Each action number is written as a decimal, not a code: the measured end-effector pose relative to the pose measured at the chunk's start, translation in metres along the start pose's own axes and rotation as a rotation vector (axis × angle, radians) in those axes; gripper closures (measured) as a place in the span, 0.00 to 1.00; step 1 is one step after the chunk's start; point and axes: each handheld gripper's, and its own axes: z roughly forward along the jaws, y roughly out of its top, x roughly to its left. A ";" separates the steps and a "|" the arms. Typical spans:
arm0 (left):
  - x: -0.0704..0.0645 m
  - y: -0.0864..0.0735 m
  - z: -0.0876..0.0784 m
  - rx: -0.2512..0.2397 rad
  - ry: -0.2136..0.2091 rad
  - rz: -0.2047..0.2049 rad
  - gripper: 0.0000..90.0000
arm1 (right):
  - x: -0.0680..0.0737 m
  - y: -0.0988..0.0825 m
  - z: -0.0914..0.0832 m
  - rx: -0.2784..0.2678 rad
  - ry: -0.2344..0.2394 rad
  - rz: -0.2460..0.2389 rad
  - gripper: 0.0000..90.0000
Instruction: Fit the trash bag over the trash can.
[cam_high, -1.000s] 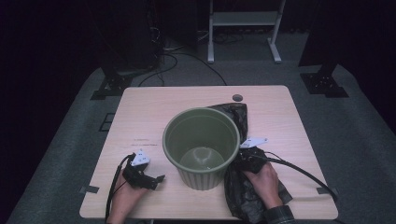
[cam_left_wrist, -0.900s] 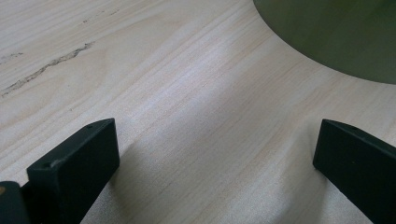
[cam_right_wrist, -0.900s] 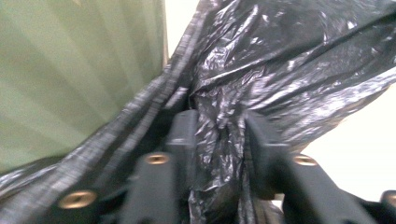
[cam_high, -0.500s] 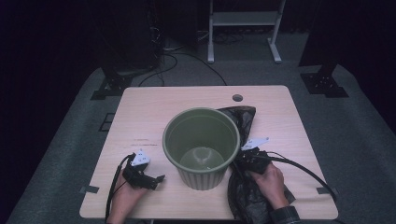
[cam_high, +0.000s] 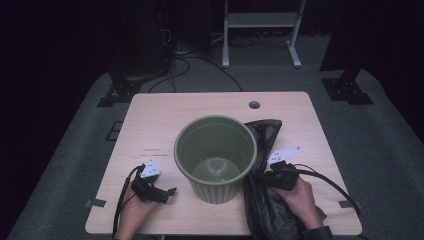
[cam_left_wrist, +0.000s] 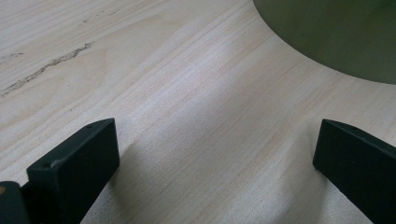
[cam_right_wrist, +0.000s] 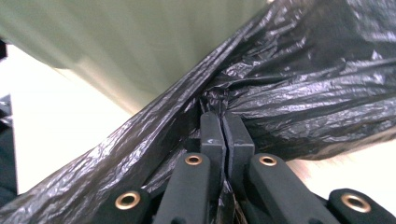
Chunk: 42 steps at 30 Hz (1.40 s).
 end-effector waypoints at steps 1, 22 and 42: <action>0.000 0.000 0.000 0.000 0.000 0.000 0.00 | 0.002 0.002 -0.005 -0.012 0.016 -0.001 0.98; 0.000 0.000 0.000 0.004 0.000 0.000 0.00 | 0.032 0.040 -0.071 -0.179 0.140 -0.148 0.98; 0.000 0.000 0.000 0.002 0.001 0.000 0.00 | 0.055 0.084 -0.115 -0.291 0.330 -0.274 0.98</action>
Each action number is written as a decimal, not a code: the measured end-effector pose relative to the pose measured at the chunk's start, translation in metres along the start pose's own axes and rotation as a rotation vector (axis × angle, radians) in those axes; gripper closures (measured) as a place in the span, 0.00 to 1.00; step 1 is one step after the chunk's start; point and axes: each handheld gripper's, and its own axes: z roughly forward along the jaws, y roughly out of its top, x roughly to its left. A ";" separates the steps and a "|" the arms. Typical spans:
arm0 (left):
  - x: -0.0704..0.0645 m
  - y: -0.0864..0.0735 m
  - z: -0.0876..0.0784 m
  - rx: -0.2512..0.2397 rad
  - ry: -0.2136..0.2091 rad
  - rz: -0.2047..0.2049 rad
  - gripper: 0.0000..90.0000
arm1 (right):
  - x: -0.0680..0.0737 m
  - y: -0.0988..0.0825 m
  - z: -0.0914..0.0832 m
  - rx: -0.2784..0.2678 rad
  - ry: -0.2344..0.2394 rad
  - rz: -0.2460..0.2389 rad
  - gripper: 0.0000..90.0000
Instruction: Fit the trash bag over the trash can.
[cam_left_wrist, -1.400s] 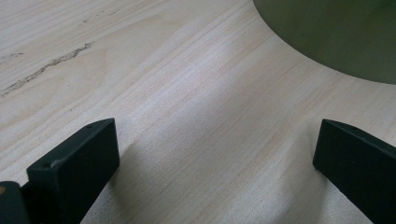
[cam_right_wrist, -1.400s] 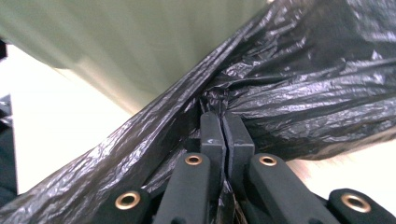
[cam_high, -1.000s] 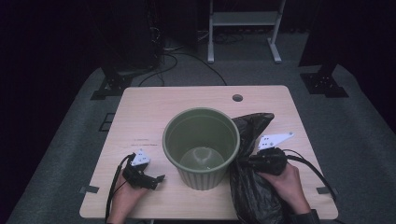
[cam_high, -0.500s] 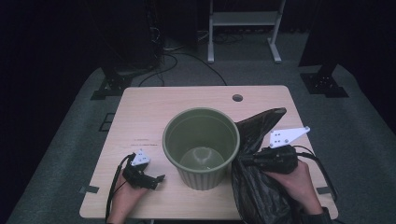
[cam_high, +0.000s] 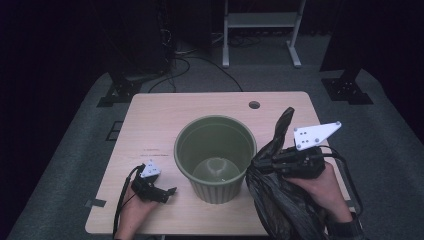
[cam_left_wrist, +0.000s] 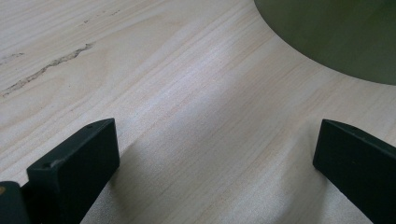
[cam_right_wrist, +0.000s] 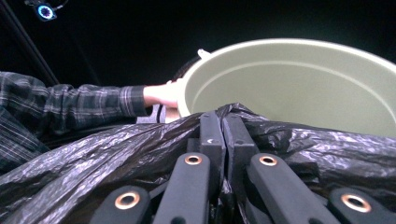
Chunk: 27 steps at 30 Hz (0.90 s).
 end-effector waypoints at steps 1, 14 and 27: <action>0.000 0.000 0.000 0.000 0.000 0.000 0.00 | 0.000 0.004 0.001 0.001 0.006 -0.005 0.98; 0.000 0.000 0.000 0.000 0.000 0.000 0.00 | -0.006 0.042 0.032 -0.005 0.047 -0.038 0.98; 0.000 0.000 0.000 0.000 -0.001 0.002 0.00 | -0.016 0.080 0.082 0.008 0.103 -0.043 0.98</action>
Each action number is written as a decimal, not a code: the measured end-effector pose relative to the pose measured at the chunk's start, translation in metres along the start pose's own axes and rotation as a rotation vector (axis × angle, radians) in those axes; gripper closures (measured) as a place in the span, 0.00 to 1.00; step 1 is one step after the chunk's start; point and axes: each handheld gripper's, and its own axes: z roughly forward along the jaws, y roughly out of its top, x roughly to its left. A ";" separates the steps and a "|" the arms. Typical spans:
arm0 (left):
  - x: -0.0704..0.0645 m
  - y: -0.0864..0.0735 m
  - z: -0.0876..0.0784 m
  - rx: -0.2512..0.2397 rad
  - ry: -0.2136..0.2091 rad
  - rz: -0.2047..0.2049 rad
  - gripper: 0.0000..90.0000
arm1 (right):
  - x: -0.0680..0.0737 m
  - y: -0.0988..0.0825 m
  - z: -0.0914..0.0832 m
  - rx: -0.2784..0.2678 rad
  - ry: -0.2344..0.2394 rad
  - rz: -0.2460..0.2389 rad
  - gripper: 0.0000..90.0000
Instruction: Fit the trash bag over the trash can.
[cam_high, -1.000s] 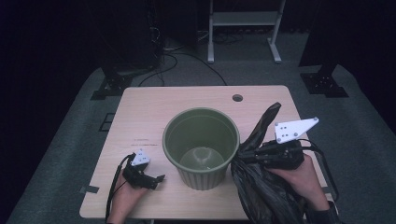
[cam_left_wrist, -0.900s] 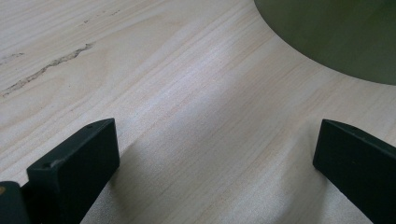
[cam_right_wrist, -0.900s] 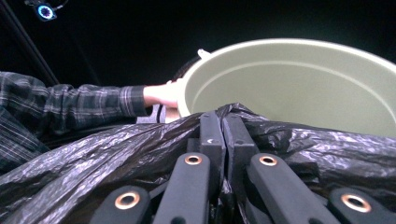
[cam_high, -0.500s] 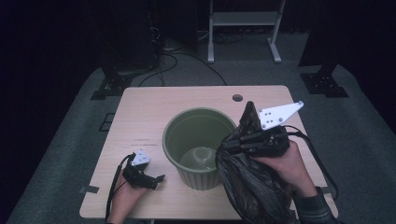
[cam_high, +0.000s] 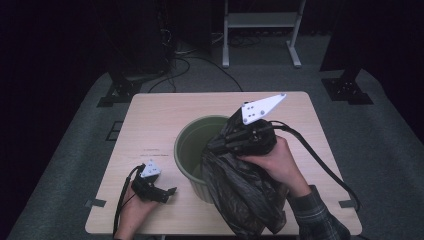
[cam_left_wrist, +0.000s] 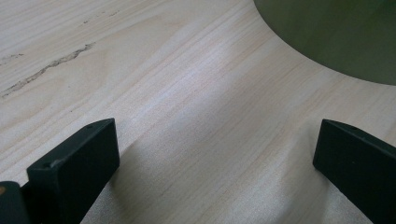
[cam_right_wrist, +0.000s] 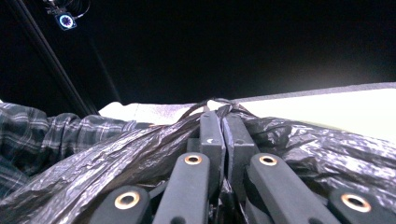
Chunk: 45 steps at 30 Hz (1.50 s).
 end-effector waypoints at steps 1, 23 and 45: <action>0.000 0.000 0.000 0.000 0.000 0.000 0.00 | 0.000 0.002 0.003 0.003 0.005 0.002 0.98; 0.000 0.000 0.000 -0.002 -0.002 0.002 0.00 | -0.022 0.039 0.084 -0.018 0.090 0.016 0.97; 0.000 0.000 0.000 0.000 -0.004 0.004 0.00 | -0.029 0.023 0.068 0.054 -0.016 0.037 0.96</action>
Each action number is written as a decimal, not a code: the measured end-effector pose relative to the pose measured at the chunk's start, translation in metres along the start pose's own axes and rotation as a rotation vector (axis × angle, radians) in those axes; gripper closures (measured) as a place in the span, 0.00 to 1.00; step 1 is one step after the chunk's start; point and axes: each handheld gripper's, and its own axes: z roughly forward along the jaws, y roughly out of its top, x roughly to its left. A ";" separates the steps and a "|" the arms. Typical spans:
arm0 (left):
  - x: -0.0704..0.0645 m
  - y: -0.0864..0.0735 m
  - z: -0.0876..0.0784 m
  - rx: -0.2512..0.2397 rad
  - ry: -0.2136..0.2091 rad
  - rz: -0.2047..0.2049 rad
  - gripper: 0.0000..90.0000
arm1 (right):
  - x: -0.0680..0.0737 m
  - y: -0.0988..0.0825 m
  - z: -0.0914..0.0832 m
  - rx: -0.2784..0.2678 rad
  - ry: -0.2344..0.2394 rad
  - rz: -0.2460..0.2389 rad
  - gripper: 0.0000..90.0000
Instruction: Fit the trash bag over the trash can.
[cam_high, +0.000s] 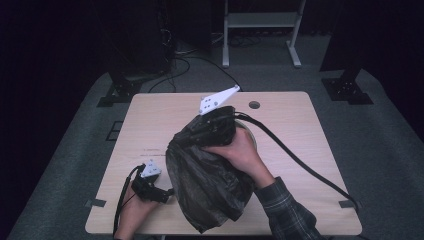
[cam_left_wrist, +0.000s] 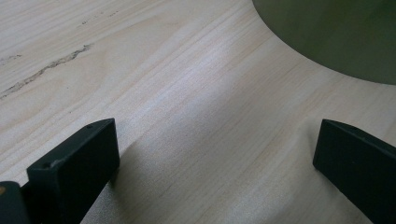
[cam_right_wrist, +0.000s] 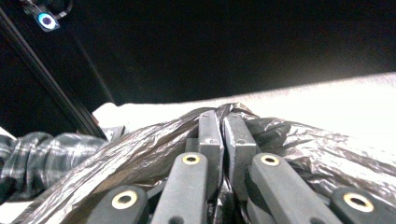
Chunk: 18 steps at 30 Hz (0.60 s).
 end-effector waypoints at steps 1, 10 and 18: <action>0.000 0.000 0.000 0.000 0.000 0.000 0.00 | 0.000 -0.001 -0.003 0.007 -0.011 0.002 0.96; 0.000 0.000 0.000 0.000 -0.001 -0.001 0.00 | -0.013 -0.022 -0.033 0.019 -0.073 0.056 0.96; 0.000 0.000 0.000 0.000 0.000 0.000 0.00 | -0.020 -0.034 -0.048 0.036 -0.095 0.096 0.84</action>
